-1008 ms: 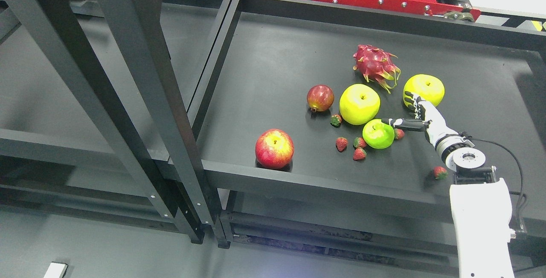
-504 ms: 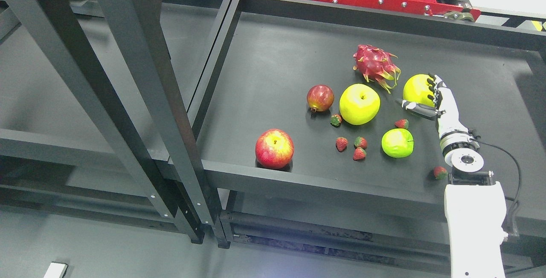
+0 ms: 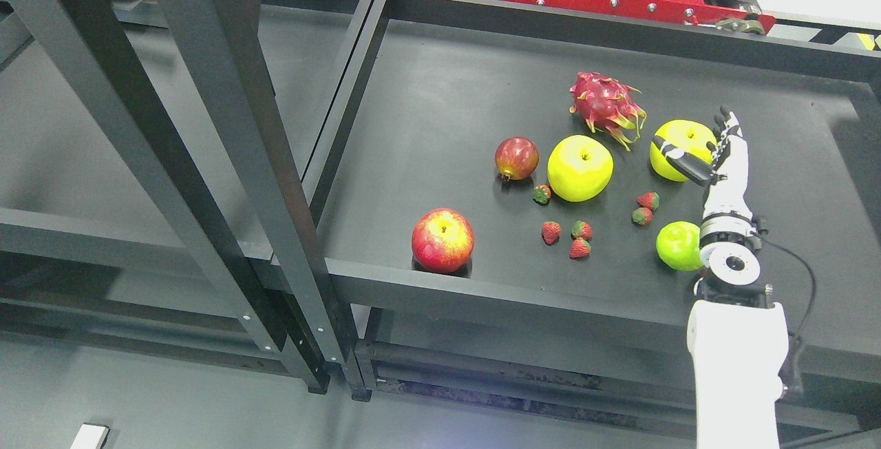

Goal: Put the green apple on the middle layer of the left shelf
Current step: 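Withdraw the open right hand back from the placed apple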

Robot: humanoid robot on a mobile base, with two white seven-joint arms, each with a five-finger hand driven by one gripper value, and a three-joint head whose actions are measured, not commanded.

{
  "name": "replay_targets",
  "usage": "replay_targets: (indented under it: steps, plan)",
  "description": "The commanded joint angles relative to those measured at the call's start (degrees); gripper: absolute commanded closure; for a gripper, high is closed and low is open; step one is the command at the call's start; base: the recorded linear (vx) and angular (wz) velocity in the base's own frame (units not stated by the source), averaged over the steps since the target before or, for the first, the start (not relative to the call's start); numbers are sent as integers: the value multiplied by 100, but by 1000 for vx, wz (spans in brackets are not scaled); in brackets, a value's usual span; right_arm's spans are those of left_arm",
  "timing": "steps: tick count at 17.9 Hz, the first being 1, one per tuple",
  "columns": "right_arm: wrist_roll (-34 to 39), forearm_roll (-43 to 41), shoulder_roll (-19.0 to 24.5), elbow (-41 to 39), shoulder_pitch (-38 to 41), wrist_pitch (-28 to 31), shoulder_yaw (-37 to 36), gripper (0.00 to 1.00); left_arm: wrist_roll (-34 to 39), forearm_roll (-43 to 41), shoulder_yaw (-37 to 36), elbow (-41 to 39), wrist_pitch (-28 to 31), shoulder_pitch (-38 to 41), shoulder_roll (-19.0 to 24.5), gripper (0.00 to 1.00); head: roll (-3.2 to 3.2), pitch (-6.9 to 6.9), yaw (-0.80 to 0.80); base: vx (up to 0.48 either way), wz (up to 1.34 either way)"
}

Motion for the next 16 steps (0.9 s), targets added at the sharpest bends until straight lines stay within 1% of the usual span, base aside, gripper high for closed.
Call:
replay_targets:
  steps: [1, 3, 8, 10, 16]
  plan:
    - [-206, -112, 350, -658, 240, -116, 608, 0, -3, 0, 1, 0, -2, 0, 100, 0, 0, 0, 0, 0, 0]
    - [-162, -112, 350, -649, 239, -115, 565, 0, 6, 0, 1, 0, -2, 0, 100, 0, 0, 0, 0, 0, 0]
    - [-127, -217, 350, -684, 556, -220, 468, 0, 6, 0, 1, 0, -2, 0, 100, 0, 0, 0, 0, 0, 0]
    - [-75, -270, 350, -702, 591, -343, 468, 0, 6, 0, 1, 0, -2, 0, 100, 0, 0, 0, 0, 0, 0]
    - [-57, -288, 350, -702, 582, -335, 477, 0, 6, 0, 1, 0, -2, 0, 100, 0, 0, 0, 0, 0, 0]
